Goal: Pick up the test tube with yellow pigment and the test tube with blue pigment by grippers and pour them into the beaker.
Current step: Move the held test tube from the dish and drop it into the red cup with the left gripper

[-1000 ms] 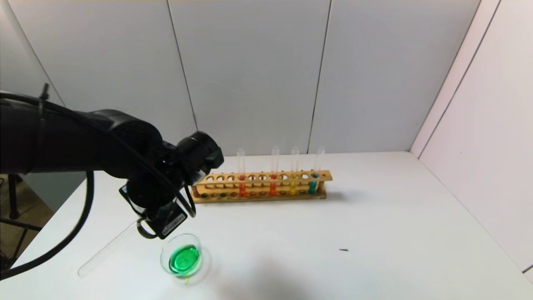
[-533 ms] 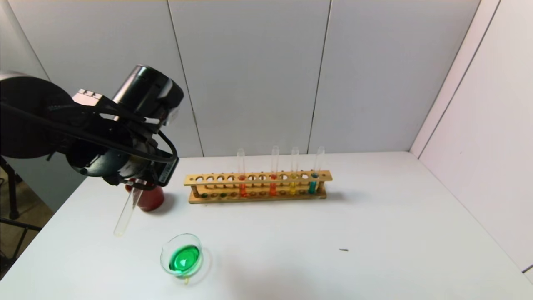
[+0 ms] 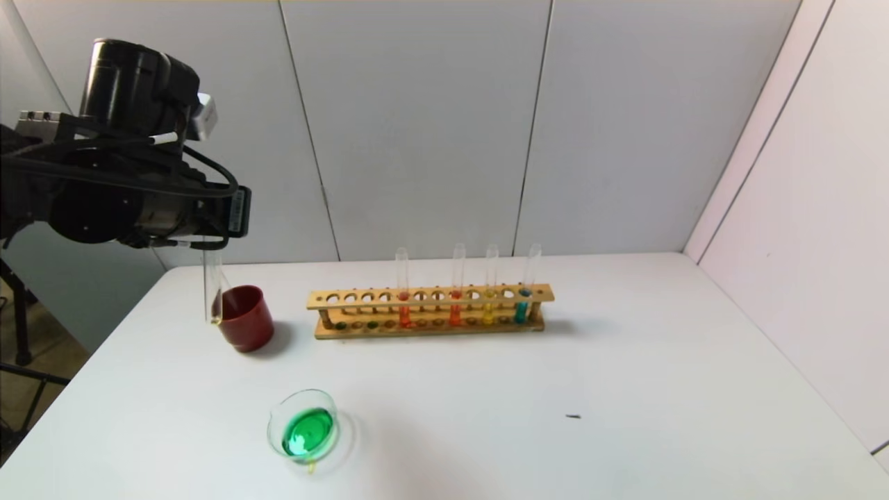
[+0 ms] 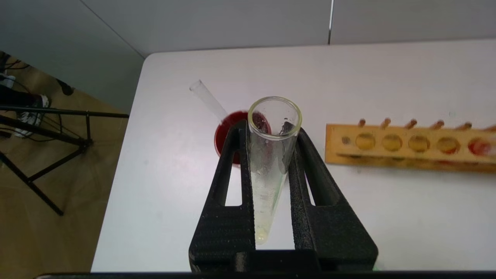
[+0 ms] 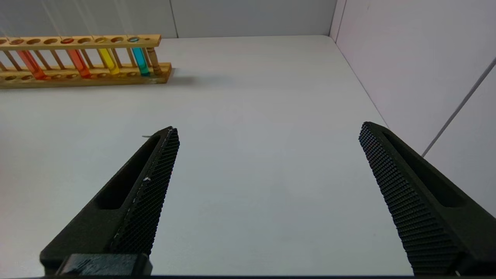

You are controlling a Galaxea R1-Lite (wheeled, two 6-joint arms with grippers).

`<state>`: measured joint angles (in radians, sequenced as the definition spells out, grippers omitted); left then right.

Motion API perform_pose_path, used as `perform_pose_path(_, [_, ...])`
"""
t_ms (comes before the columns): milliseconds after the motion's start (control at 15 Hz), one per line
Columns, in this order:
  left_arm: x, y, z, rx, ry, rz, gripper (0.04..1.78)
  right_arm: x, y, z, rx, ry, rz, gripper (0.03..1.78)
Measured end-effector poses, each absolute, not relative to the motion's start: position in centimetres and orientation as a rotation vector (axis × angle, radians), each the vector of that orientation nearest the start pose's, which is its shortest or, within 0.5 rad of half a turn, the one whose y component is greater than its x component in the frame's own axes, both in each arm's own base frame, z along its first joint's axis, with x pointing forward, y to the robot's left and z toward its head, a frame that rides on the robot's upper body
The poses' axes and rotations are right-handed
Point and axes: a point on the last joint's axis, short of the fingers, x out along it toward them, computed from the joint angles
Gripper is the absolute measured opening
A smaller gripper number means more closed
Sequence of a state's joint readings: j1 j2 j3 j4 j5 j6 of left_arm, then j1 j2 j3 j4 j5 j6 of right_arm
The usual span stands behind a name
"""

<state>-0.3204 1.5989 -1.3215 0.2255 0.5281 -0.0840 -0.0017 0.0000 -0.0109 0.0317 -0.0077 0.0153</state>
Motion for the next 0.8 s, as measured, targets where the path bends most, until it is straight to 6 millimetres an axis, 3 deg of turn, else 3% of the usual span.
perform_pose_path(400, [31.2, -4.3, 26.6, 0.062, 0.391, 0.260, 0.31, -2.4, 0.0, 7.5, 0.015, 0.021, -0.010, 1.70])
perform_pose_path(800, [35.7, -2.4, 24.3, 0.058, 0.315, 0.290, 0.31, -2.4, 0.0, 7.5, 0.015, 0.021, -0.010, 1.70])
